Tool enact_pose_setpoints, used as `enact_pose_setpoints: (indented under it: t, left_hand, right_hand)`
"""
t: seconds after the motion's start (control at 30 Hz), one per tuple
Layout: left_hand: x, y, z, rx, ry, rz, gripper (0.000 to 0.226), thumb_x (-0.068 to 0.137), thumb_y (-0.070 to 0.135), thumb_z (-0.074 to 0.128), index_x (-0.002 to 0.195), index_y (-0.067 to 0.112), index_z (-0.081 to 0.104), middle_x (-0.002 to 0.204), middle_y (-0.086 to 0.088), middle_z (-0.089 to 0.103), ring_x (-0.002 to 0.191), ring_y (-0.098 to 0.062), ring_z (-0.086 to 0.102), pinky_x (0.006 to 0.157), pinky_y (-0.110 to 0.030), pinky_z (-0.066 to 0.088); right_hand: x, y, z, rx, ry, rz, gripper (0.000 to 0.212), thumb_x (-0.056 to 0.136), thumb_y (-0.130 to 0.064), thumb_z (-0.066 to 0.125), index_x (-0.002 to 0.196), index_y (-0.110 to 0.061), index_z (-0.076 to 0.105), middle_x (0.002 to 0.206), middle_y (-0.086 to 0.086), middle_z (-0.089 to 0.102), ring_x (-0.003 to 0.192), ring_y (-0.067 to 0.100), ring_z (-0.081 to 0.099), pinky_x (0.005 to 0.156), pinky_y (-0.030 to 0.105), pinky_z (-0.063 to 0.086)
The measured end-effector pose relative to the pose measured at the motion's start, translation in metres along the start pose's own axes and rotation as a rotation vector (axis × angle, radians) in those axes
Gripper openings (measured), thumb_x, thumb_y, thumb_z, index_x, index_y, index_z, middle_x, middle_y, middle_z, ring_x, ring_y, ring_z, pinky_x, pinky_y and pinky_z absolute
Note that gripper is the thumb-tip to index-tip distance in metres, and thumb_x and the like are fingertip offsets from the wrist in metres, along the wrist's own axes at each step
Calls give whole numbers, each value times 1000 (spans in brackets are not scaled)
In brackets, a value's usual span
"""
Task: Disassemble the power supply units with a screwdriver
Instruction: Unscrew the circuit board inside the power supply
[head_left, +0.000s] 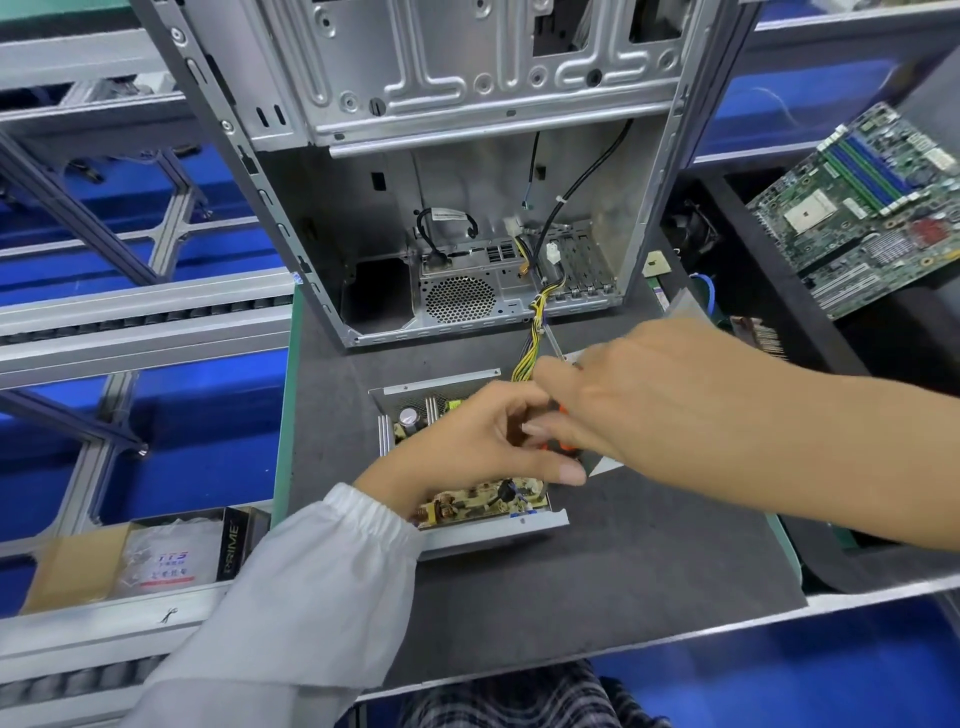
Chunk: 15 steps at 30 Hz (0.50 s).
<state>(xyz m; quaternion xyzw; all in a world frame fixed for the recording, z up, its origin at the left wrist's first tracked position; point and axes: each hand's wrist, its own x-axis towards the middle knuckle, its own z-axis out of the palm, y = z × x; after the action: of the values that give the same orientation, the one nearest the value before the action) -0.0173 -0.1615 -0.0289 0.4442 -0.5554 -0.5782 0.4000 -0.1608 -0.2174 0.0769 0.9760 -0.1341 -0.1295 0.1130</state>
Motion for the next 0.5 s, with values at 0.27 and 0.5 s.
enact_pose_setpoints:
  t: [0.27, 0.5]
  left_hand:
    - [-4, 12, -14, 86, -82, -72, 42, 76, -15, 70, 70, 26, 66, 60, 16, 64, 60, 6, 55, 62, -11, 44]
    - [1, 11, -4, 27, -35, -12, 38, 73, -12, 76, 89, 20, 63, 64, 17, 54, 70, -16, 49, 66, -27, 44]
  right_hand:
    - [-2, 9, -7, 277, -186, -226, 34, 89, -17, 50, 111, -40, 39, 120, -9, 34, 97, 14, 43, 76, 30, 42]
    - [1, -3, -24, -130, 13, 49, 40, 96, -58, 21, 90, -19, 25, 61, -2, 24, 54, 19, 29, 44, 27, 15]
